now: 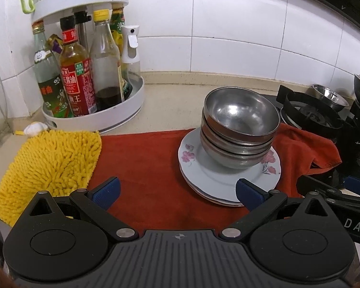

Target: Organize plates and bowls

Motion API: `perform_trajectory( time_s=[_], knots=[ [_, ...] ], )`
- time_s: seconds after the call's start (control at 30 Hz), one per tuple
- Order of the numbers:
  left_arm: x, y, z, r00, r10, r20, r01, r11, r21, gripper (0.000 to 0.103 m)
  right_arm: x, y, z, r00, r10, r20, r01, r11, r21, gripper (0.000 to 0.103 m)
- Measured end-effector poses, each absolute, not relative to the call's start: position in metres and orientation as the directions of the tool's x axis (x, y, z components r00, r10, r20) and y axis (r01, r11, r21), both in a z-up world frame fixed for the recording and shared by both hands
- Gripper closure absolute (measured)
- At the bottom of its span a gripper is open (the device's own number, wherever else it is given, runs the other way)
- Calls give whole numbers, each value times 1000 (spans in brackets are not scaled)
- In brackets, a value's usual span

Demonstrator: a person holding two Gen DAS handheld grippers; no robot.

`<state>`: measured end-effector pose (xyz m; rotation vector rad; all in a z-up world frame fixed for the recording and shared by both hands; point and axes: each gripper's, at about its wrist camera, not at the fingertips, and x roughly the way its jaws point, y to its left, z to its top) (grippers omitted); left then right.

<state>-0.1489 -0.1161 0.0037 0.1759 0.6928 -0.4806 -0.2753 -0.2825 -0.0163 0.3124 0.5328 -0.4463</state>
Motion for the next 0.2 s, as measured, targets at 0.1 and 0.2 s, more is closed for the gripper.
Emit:
perform_trajectory(
  time_s=[0.1, 0.2],
  knots=[
    [-148, -116, 3, 666, -362, -653, 480, 877, 3, 0, -274, -283, -17, 770, -323, -550, 482, 860, 169, 6],
    [-146, -117, 2, 663, -359, -657, 481, 877, 7, 0, -273, -282, -16, 772, -321, -549, 480, 860, 173, 6]
  ],
)
